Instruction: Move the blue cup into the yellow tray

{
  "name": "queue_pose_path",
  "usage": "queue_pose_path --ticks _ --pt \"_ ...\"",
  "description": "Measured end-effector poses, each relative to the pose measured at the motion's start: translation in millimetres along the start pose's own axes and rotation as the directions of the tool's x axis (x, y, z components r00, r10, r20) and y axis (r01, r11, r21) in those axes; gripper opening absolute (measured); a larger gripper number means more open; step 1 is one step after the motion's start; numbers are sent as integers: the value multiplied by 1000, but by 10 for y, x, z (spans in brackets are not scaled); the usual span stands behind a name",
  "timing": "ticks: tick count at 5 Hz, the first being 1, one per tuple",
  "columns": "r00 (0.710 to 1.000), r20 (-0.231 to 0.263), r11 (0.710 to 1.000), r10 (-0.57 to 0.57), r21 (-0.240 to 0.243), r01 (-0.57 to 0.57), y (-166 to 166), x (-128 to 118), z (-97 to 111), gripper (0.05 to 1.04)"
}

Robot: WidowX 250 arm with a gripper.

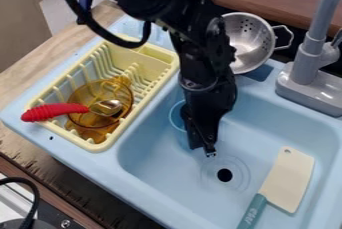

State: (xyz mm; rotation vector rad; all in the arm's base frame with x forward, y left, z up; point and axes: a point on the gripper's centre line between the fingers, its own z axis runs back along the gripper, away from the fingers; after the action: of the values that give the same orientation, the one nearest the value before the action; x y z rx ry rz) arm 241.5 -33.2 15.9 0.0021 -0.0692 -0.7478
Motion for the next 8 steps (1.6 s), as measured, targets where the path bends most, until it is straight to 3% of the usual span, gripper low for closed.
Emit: queue_pose_path --ticks 1,3,5,6,8 --pt "1000 19 999 -20 34 19 33 0 130 62" --pt "996 69 997 51 50 -55 44 -101 556 62" --pt "987 138 989 75 119 -92 138 -421 764 61" --pt "986 129 987 101 112 -116 233 -576 785 61" --pt "976 94 967 197 145 -209 542 -756 761 61"
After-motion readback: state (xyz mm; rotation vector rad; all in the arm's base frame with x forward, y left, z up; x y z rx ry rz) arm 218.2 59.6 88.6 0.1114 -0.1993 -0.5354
